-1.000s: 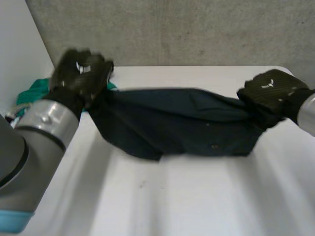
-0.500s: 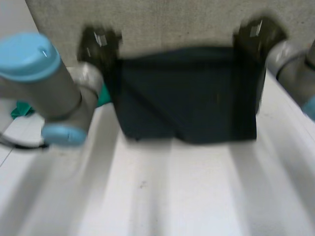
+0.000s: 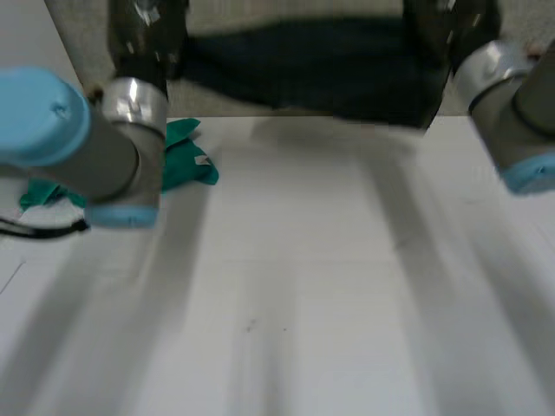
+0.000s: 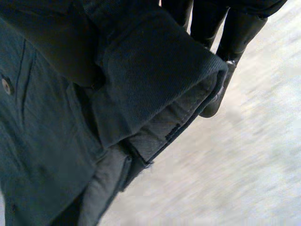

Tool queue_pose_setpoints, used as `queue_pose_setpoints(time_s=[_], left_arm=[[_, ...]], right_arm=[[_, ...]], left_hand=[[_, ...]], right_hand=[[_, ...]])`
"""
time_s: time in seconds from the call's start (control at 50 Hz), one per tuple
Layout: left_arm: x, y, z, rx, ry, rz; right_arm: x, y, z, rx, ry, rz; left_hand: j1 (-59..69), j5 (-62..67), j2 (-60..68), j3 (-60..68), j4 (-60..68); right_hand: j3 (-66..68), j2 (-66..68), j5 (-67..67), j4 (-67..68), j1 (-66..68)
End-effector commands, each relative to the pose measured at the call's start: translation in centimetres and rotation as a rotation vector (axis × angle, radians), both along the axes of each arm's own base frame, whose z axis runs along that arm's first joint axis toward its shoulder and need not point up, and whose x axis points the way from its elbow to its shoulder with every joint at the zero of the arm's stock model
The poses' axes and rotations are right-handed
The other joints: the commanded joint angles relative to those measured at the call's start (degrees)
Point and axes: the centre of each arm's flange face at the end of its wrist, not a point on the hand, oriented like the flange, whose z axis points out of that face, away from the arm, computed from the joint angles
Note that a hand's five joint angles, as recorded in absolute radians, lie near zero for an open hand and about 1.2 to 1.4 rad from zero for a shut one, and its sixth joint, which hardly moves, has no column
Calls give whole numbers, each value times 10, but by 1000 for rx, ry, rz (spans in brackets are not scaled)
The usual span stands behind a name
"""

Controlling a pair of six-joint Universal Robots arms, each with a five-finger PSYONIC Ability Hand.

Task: Fold the laundry.

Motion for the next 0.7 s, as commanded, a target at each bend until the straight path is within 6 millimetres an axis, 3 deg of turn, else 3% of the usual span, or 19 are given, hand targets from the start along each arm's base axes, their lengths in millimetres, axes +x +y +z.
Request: queue_pose_setpoints(time_s=[0.02, 0.06, 0.16, 0.24, 0.34, 0.42, 0.52, 0.6, 0.7], left_arm=[[-5, 38, -99, 289, -175, -48], [-2, 51, -123, 387, -233, -58], [11, 81, -145, 550, -343, -63], [28, 104, -133, 612, -392, -55], [46, 134, -117, 644, -465, -56], [62, 165, -102, 663, -599, -63], [87, 222, -98, 739, -902, -137], [87, 247, -93, 707, -982, -202], [75, 248, -97, 664, -980, -238]], right_arm=[[-1, 15, -142, 474, 206, 3], [-3, 21, -154, 533, 246, 2], [-14, 40, -165, 646, 296, -2], [-23, 65, -144, 685, 327, -2], [-40, 117, -123, 821, 419, 29], [-52, 150, -118, 896, 522, 55], [-67, 190, -119, 987, 697, 115], [-71, 205, -116, 1006, 747, 155], [-69, 206, -120, 1002, 733, 176]], left_hand=[[154, 120, 112, 114, 111], [154, 120, 112, 114, 111], [154, 120, 112, 114, 111], [154, 120, 112, 114, 111], [154, 120, 112, 114, 111], [154, 120, 112, 114, 111], [154, 120, 112, 114, 111], [154, 120, 112, 114, 111], [154, 120, 112, 114, 111]], right_hand=[[125, 127, 136, 119, 232], [125, 127, 136, 119, 232], [125, 127, 136, 119, 232], [125, 127, 136, 119, 232], [125, 127, 136, 119, 232], [125, 127, 136, 119, 232], [125, 127, 136, 119, 232], [125, 127, 136, 119, 232], [125, 127, 136, 119, 232]])
